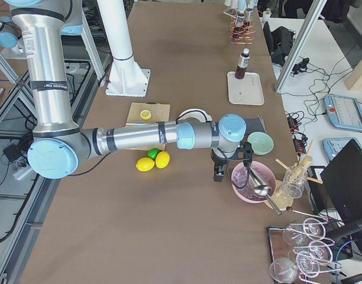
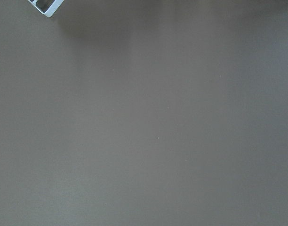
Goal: Place donut on tray
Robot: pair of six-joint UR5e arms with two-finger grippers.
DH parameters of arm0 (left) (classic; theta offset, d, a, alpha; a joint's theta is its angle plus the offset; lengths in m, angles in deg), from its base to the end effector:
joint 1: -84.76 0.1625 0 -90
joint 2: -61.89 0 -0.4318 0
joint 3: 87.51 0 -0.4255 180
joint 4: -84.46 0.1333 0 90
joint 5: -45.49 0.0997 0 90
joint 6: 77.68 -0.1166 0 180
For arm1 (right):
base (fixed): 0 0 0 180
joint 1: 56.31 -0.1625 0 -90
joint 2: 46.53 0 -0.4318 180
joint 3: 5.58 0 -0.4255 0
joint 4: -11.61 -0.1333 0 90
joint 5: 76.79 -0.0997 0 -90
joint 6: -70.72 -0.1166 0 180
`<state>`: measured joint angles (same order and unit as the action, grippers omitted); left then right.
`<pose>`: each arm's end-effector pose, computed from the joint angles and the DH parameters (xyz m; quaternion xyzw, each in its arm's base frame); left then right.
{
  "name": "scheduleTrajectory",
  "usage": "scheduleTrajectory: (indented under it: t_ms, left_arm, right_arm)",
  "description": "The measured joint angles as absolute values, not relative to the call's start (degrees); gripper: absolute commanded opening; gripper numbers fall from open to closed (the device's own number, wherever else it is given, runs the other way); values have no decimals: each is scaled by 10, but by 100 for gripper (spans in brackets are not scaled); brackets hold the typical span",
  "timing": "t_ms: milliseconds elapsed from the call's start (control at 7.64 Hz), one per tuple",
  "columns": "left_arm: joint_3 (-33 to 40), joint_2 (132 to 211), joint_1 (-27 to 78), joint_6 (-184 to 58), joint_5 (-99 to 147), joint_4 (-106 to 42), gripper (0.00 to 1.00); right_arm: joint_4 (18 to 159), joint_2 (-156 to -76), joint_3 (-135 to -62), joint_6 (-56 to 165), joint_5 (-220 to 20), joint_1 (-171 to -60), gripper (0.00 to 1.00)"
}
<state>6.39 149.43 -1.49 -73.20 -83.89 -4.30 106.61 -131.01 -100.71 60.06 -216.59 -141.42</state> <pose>-0.0260 -0.5096 0.6730 -0.0225 0.3362 -0.0054 0.9415 -0.0042 -0.5680 0.5787 -0.0126 -0.4227 0.0249 0.9058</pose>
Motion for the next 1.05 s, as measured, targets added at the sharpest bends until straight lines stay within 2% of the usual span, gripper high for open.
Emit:
scheduleTrajectory:
  t_ms: [262, 654, 1047]
  left_arm:
    - [64, 1494, -15, -732, -839, -43, 98]
    - [63, 1493, -15, -732, -839, -43, 98]
    - [60, 1492, -16, -732, -839, -43, 98]
  right_arm:
    - [1000, -1309, -1042, 460, -2166, -1357, 100]
    - [754, -1344, -1032, 215, -2133, -1250, 100]
    - [622, -1352, -1026, 37, -2043, -1120, 100]
